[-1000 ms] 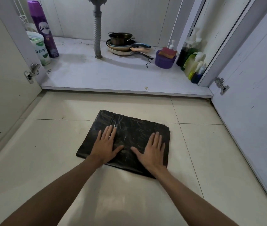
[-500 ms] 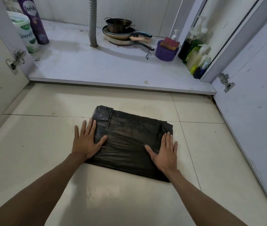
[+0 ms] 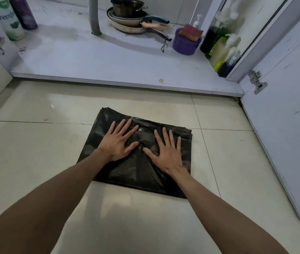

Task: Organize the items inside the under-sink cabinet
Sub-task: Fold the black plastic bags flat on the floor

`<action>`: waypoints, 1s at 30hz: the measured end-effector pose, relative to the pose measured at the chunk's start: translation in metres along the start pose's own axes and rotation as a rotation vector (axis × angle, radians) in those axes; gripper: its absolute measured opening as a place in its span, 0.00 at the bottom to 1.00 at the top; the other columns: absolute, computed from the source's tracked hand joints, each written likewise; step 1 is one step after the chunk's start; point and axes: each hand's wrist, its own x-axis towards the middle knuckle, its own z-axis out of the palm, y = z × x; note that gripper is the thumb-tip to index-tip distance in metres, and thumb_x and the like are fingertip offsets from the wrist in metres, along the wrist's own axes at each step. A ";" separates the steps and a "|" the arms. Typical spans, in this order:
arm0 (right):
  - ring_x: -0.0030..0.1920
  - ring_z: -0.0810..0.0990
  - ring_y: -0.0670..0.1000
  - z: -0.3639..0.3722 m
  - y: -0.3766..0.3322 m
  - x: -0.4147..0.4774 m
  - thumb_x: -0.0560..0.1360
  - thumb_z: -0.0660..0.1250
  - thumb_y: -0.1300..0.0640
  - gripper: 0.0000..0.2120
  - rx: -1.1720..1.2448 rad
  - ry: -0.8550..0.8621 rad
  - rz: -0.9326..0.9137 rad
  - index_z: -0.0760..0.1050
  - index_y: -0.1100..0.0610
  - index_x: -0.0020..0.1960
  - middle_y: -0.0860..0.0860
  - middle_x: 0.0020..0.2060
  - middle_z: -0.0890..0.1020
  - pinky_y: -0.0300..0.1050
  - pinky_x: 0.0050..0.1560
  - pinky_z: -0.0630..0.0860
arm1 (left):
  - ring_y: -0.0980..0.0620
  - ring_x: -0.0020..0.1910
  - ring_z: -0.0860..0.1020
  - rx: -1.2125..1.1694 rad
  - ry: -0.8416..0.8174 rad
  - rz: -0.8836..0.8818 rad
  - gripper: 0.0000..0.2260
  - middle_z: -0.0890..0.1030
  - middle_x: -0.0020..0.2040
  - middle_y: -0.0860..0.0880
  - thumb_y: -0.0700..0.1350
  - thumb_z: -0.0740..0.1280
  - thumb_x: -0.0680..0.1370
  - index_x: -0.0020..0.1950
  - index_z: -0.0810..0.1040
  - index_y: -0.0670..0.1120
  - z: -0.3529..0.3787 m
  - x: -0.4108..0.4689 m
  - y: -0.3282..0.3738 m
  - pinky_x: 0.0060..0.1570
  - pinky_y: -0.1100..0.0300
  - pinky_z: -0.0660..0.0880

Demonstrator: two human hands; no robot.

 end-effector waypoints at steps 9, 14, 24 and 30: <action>0.78 0.34 0.51 -0.015 -0.012 -0.005 0.76 0.49 0.28 0.43 0.053 0.041 -0.075 0.41 0.53 0.80 0.52 0.79 0.41 0.60 0.76 0.34 | 0.50 0.78 0.42 -0.082 0.139 0.054 0.33 0.47 0.80 0.47 0.64 0.38 0.80 0.80 0.48 0.47 -0.015 -0.024 0.012 0.76 0.48 0.43; 0.78 0.36 0.49 -0.011 -0.033 -0.046 0.79 0.50 0.33 0.40 0.055 0.050 -0.308 0.43 0.57 0.80 0.52 0.80 0.42 0.56 0.78 0.43 | 0.47 0.78 0.50 -0.079 0.159 0.321 0.30 0.53 0.79 0.44 0.56 0.54 0.81 0.78 0.55 0.41 -0.005 -0.069 0.014 0.76 0.46 0.51; 0.78 0.34 0.48 -0.006 0.023 -0.077 0.78 0.46 0.30 0.39 -0.001 -0.017 -0.144 0.37 0.48 0.80 0.49 0.79 0.39 0.51 0.78 0.39 | 0.51 0.78 0.43 -0.012 0.070 -0.020 0.33 0.47 0.80 0.48 0.67 0.45 0.79 0.80 0.47 0.52 0.001 -0.112 -0.029 0.75 0.47 0.42; 0.77 0.33 0.51 -0.011 0.044 -0.078 0.77 0.34 0.32 0.37 -0.130 -0.097 -0.022 0.33 0.51 0.79 0.53 0.78 0.37 0.54 0.77 0.35 | 0.46 0.78 0.45 -0.076 0.001 -0.586 0.36 0.45 0.79 0.44 0.65 0.41 0.80 0.79 0.44 0.43 0.002 -0.124 -0.032 0.73 0.43 0.44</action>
